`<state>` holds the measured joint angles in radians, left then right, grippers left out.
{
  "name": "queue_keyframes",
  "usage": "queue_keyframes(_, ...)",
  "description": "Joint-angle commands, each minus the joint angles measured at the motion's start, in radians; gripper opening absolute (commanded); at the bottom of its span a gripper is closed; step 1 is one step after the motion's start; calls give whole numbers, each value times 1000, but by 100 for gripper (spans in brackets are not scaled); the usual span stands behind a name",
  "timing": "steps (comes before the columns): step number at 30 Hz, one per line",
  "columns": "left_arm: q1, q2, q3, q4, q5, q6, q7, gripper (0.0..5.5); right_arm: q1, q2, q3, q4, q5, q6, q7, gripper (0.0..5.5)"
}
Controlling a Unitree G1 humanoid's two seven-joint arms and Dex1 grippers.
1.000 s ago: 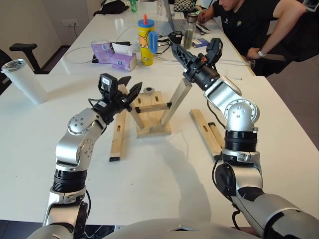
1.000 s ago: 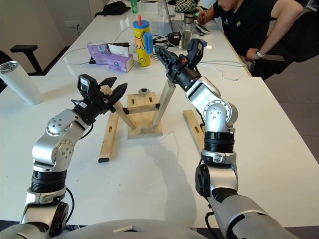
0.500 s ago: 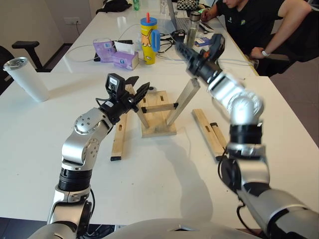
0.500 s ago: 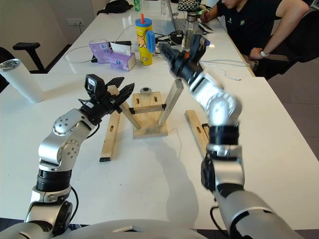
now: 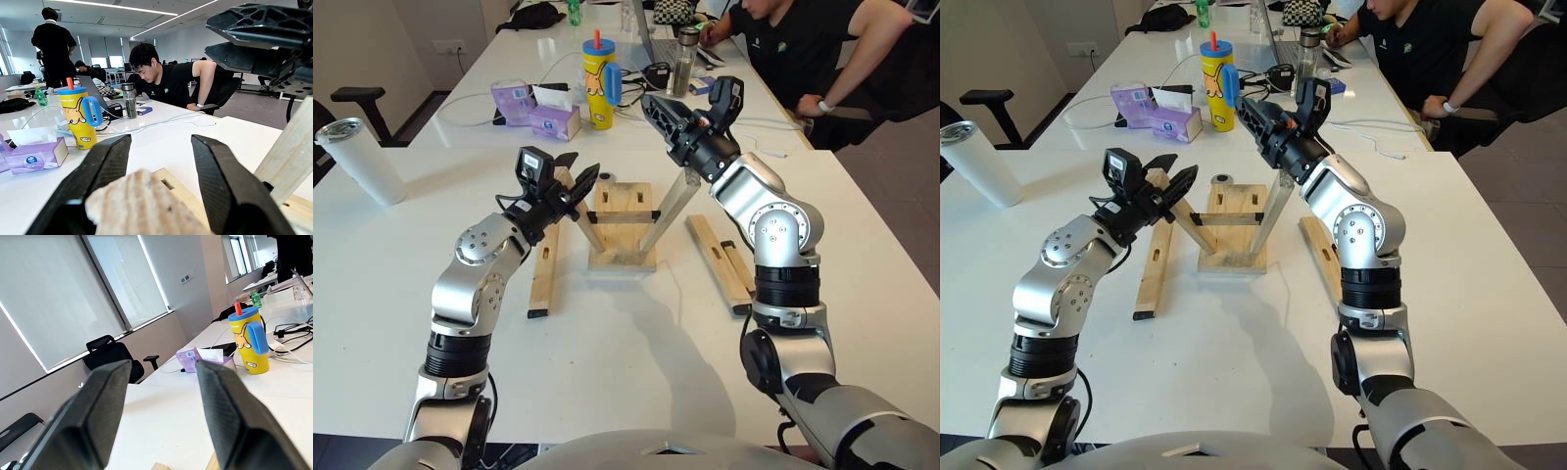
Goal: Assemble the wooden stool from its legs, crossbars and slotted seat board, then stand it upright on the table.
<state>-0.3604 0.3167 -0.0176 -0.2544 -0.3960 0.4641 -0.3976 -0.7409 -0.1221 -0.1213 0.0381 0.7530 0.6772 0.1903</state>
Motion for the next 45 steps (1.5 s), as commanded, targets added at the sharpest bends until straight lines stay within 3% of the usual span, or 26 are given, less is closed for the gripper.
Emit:
queue_keyframes(1, 29, -31, -57, 23, -18, 61, -31, 258, 29, 40, -8, 72, 0, 47, -8, 249)
queue_keyframes(5, 10, -47, -27, 15, -36, 45, -18, 321, 4, 31, -37, 82, 0, 42, -2, 249)
queue_keyframes(19, -90, -200, 235, -54, -332, -27, 84, 321, -111, 45, -212, 117, 80, -5, -55, 249)
queue_keyframes(22, -114, -233, 312, -20, -400, -60, 145, 321, -119, 24, -211, 134, -5, -95, -70, 249)
queue_keyframes(26, -99, -204, 340, 24, -347, -81, 201, 321, -51, -74, -30, 200, -265, -187, -12, 249)
queue_keyframes(30, -59, -192, 346, 25, -313, -87, 228, 321, 44, -226, 307, 330, -674, -454, 109, 249)
queue_keyframes(33, -38, -178, 369, 24, -306, -89, 240, 321, 100, -244, 417, 327, -746, -541, 241, 249)
queue_keyframes(40, 0, -93, 387, 102, -180, -93, 292, 321, 190, -211, 460, 9, -538, -432, 582, 249)
queue_keyframes(45, 16, -52, 371, 160, -102, -82, 297, 321, 183, -133, 451, -119, -474, -295, 564, 249)
